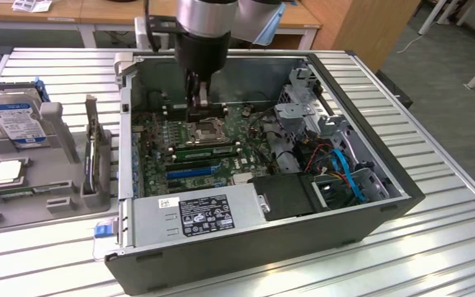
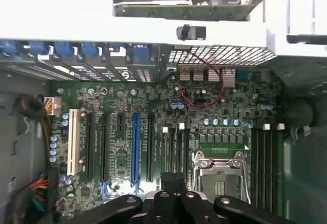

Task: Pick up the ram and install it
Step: 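Press down the ram until it locks into place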

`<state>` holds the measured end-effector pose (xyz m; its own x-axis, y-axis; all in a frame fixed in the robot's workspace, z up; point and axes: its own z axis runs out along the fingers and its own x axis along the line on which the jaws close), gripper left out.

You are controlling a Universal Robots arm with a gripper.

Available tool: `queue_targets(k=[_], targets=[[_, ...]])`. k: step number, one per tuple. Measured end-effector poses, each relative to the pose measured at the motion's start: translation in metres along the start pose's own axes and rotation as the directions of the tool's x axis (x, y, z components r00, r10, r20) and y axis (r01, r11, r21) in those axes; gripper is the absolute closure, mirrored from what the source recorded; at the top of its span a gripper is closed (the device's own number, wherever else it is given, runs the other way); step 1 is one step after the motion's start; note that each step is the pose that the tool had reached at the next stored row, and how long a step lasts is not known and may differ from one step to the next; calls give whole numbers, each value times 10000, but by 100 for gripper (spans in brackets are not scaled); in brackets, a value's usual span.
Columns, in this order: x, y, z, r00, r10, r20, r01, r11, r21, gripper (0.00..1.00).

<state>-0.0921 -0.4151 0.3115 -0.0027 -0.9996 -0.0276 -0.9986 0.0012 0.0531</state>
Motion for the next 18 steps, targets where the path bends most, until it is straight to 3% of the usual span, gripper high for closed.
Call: queue_targets(k=[1, 9, 18], targets=[[-4, 7, -124, 10000, 0, 1, 0, 10000, 1, 90], [-9, 18, -340, 10000, 0, -1, 0, 10000, -1, 90], [-10, 14, -364, 10000, 0, -23, 0, 10000, -1, 90]])
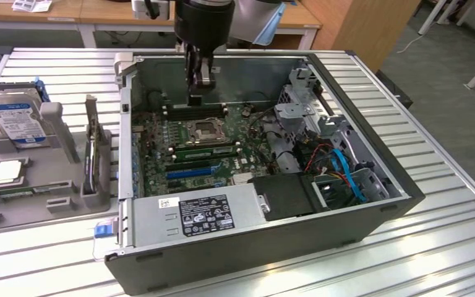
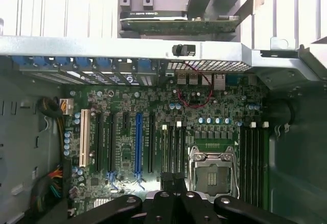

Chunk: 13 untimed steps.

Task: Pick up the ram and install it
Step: 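Press down the ram until it locks into place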

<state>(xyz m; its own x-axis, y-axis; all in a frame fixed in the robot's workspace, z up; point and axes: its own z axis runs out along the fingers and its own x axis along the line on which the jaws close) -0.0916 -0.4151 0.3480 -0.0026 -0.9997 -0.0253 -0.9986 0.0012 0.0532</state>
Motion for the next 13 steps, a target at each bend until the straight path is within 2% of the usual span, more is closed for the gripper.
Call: queue_targets(k=[2, 8, 13], targets=[[0, -43, -2, 10000, -2, 1, 2, 10000, 1, 90], [-1, -270, -13, 10000, -1, 3, 1, 10000, 1, 90], [-1, -412, -21, 10000, -2, 2, 2, 10000, 1, 90]])
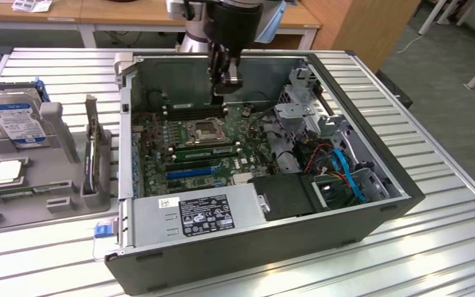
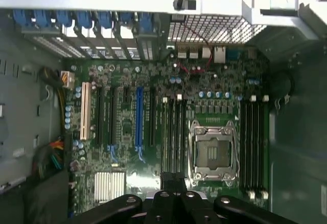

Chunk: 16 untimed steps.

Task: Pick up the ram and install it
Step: 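Press down the ram until it locks into place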

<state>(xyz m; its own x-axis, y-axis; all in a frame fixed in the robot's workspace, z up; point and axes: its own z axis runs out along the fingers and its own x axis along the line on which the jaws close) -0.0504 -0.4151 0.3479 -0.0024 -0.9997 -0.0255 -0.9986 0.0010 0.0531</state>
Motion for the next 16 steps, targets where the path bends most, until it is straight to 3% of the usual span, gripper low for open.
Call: queue_targets(k=[4, 16], targets=[[0, -70, -4, 10000, 0, 0, 0, 10000, 0, 90], [0, -70, -4, 10000, 0, 0, 0, 10000, 0, 90]])
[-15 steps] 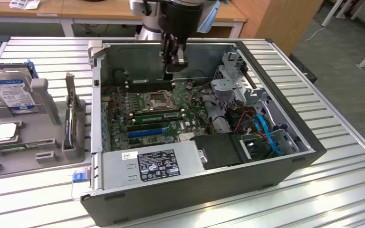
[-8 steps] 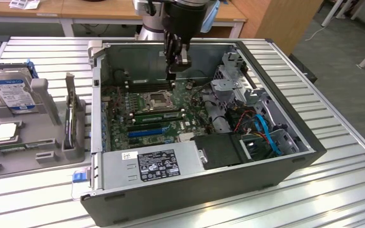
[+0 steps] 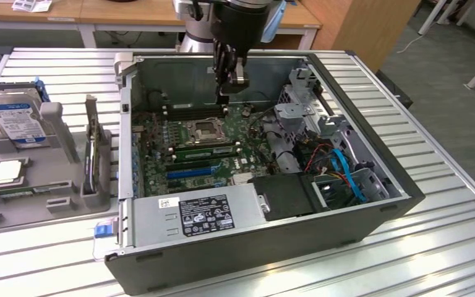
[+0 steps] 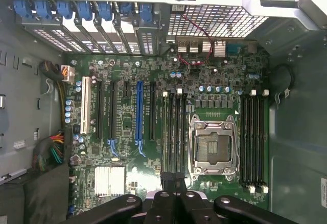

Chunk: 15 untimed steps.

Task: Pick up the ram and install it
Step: 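Press down the ram until it locks into place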

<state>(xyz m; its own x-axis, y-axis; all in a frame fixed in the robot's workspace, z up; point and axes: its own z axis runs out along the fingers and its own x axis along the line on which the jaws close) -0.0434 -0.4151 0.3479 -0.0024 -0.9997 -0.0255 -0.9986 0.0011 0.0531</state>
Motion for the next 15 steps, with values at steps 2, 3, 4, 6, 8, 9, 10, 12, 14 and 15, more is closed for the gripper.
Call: queue_targets(k=[2, 3, 4, 6, 8, 9, 10, 12, 14, 15], targets=[[0, 0, 0, 10000, 0, 0, 0, 10000, 0, 90], [0, 0, 0, 10000, 0, 0, 0, 10000, 1, 90], [0, 0, 0, 10000, 0, 0, 0, 10000, 0, 90], [0, 0, 0, 10000, 2, 0, -2, 10000, 0, 90], [0, 0, 0, 10000, 22, 1, -22, 10000, 0, 90], [0, 0, 0, 10000, 38, 2, -38, 10000, 2, 90], [0, 0, 0, 10000, 59, 4, -59, 10000, 2, 90], [0, 0, 0, 9999, 121, 6, -121, 9999, 3, 90], [0, 0, 2, 9998, 213, 12, -213, 9998, 5, 90], [0, 0, 2, 9996, 274, 14, -274, 9996, 7, 90]])
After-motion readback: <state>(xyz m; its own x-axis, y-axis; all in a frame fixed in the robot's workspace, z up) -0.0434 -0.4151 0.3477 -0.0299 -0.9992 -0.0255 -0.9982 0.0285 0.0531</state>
